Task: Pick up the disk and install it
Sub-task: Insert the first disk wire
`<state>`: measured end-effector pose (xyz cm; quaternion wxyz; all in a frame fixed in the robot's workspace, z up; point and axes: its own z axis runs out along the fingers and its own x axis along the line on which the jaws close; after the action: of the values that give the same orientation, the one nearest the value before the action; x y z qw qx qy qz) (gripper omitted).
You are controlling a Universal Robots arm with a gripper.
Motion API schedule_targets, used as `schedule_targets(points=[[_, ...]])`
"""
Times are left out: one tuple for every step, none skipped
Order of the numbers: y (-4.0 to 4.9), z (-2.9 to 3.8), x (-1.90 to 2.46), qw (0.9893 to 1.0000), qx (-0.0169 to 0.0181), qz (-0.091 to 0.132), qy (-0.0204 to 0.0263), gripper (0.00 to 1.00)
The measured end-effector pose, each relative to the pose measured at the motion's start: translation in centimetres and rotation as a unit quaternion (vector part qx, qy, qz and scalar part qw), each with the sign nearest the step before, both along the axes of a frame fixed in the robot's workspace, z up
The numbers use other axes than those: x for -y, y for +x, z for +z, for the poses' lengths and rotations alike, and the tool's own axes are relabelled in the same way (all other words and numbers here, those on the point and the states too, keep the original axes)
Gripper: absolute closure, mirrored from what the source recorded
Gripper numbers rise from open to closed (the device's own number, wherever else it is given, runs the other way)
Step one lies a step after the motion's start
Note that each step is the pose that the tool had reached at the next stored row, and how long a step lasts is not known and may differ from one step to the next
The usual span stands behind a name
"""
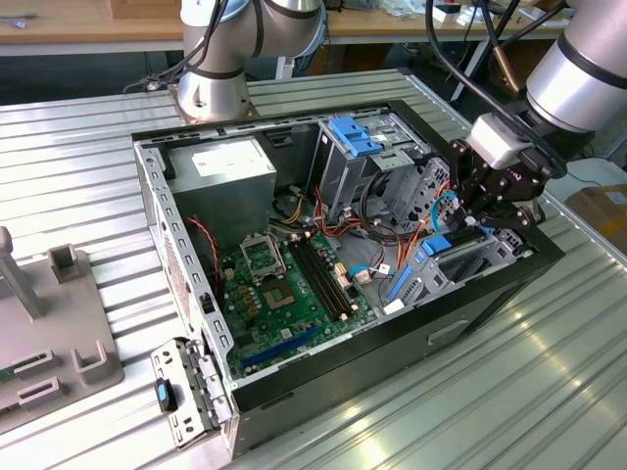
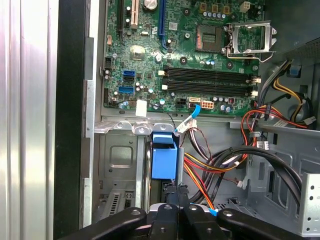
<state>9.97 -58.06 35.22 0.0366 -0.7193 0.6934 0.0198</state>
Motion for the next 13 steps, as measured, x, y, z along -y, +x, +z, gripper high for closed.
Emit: schedule_targets(points=[[0.0, 0.0, 0.0, 1.0, 0.0, 0.0, 0.0, 0.89], [0.0, 0.0, 0.0, 1.0, 0.0, 0.0, 0.0, 0.89], [0.0, -0.01, 0.0, 1.0, 0.0, 0.0, 0.0, 0.89], [0.0, -0.01, 0.0, 1.0, 0.0, 0.0, 0.0, 0.89], [0.0, -0.01, -0.01, 1.0, 0.0, 0.0, 0.0, 0.89], [0.0, -0.02, -0.02, 1.0, 0.0, 0.0, 0.0001, 0.89], [0.03, -0.02, -0.03, 1.0, 0.0, 0.0, 0.0001, 0.89], [0.07, -0.01, -0.03, 1.0, 0.0, 0.0, 0.0, 0.89], [0.07, 0.05, -0.02, 1.0, 0.0, 0.0, -0.0001, 0.89], [0.07, 0.3, -0.03, 1.0, 0.0, 0.0, 0.0, 0.89], [0.07, 0.5, -0.03, 1.0, 0.0, 0.0, 0.0, 0.89], [0.07, 0.78, -0.03, 1.0, 0.0, 0.0, 0.0, 0.89], [0.07, 0.98, -0.03, 1.0, 0.0, 0.0, -0.0001, 0.89]])
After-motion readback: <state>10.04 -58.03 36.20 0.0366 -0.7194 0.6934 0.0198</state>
